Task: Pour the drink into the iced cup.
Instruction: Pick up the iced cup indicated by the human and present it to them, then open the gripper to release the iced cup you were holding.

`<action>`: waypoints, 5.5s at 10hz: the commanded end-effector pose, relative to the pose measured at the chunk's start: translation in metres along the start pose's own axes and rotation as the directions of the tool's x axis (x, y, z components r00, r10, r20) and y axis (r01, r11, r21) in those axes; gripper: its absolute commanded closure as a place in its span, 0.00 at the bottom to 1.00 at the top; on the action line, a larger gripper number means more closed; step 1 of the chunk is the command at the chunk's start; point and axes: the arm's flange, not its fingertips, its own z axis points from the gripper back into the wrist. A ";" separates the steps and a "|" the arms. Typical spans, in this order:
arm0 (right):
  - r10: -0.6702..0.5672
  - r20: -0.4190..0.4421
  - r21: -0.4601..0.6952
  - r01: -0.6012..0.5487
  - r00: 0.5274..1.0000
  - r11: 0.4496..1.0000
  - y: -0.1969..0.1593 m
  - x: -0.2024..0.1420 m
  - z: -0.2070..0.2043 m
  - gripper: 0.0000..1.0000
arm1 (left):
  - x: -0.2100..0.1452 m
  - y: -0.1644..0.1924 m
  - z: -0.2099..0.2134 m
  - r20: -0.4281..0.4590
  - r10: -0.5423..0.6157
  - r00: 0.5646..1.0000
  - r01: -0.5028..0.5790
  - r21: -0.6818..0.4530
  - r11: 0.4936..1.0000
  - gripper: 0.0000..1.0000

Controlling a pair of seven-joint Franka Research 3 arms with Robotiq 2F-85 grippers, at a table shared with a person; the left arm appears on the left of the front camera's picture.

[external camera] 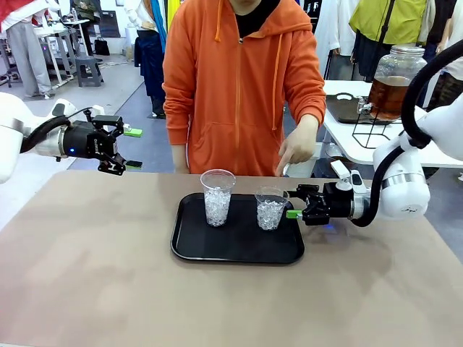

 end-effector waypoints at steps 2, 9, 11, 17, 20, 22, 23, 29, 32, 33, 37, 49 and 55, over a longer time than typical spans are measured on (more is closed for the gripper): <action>-0.060 0.014 0.047 0.059 0.998 0.997 -0.005 0.005 -0.011 0.00 | -0.002 -0.001 0.000 0.004 -0.018 1.000 0.018 0.004 1.000 0.00; -0.075 -0.020 0.085 0.077 0.997 0.993 -0.006 0.002 -0.030 0.00 | -0.002 -0.001 0.000 0.004 -0.018 1.000 0.018 0.004 1.000 0.00; -0.074 -0.027 0.087 0.076 0.997 0.993 -0.006 0.000 -0.039 0.00 | -0.002 -0.001 0.000 0.004 -0.018 1.000 0.018 0.004 1.000 0.00; -0.064 -0.028 0.086 0.067 0.998 0.994 -0.004 0.002 -0.043 0.20 | -0.002 -0.001 0.000 0.004 -0.018 1.000 0.018 0.004 1.000 0.00; -0.079 -0.023 0.093 0.080 0.997 0.992 -0.004 0.001 -0.043 0.20 | -0.002 -0.001 0.000 0.004 -0.018 1.000 0.018 0.004 1.000 0.00; -0.087 0.011 0.066 0.086 0.996 0.994 -0.007 0.022 -0.042 0.20 | -0.002 -0.001 0.000 0.004 -0.018 1.000 0.018 0.004 1.000 0.00; -0.078 0.020 0.061 0.077 0.997 0.995 -0.011 0.045 -0.041 0.20 | -0.002 -0.001 0.000 0.004 -0.018 1.000 0.018 0.004 1.000 0.00; 0.051 0.049 0.050 -0.054 0.998 0.997 -0.045 0.154 -0.039 0.20 | -0.002 -0.001 0.000 0.004 -0.018 1.000 0.018 0.004 1.000 0.00; 0.023 -0.021 0.082 -0.022 1.000 0.996 -0.054 0.170 -0.051 0.20 | -0.002 -0.001 0.000 0.004 -0.018 1.000 0.018 0.004 1.000 0.00; 0.079 0.036 0.066 -0.082 0.996 0.994 -0.047 0.164 -0.035 0.20 | -0.002 -0.001 0.000 0.004 -0.018 1.000 0.018 0.004 1.000 0.00; 0.079 0.036 0.066 -0.082 0.996 0.994 -0.047 0.164 -0.035 0.20 | -0.002 -0.001 0.000 0.004 -0.018 1.000 0.018 0.004 1.000 0.00; 0.079 0.036 0.066 -0.082 0.996 0.994 -0.047 0.164 -0.035 0.20 | -0.002 -0.001 0.000 0.004 -0.018 1.000 0.018 0.004 1.000 0.00; 0.079 0.036 0.066 -0.082 0.996 0.994 -0.047 0.164 -0.035 0.20 | -0.002 -0.001 0.000 0.004 -0.018 1.000 0.018 0.004 1.000 0.00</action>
